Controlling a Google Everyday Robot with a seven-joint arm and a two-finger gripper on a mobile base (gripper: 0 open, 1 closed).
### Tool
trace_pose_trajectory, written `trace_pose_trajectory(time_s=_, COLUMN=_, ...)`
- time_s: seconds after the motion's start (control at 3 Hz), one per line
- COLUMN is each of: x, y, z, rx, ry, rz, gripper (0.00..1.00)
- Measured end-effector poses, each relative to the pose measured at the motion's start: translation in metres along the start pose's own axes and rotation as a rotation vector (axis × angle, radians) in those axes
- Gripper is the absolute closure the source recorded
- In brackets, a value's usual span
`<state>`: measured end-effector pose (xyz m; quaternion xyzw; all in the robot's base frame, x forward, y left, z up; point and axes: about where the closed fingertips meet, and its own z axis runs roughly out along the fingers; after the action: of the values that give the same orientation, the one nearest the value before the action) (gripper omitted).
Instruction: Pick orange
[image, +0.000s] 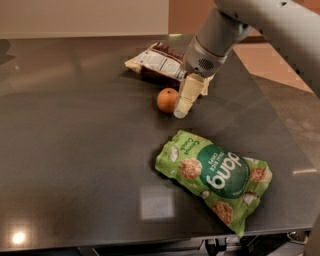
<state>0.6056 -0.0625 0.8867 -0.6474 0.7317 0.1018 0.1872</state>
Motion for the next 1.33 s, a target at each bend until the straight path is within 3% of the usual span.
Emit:
trace_pose_trajectory(time_s=0.67, x=-0.013, y=0.005, z=0.030, rx=-0.056, ry=-0.003, rz=-0.019, gripper=0.00)
trace_pose_trajectory(time_s=1.33, x=-0.014, y=0.008, z=0.047, rx=-0.068, ry=0.021, rz=-0.031, gripper=0.41)
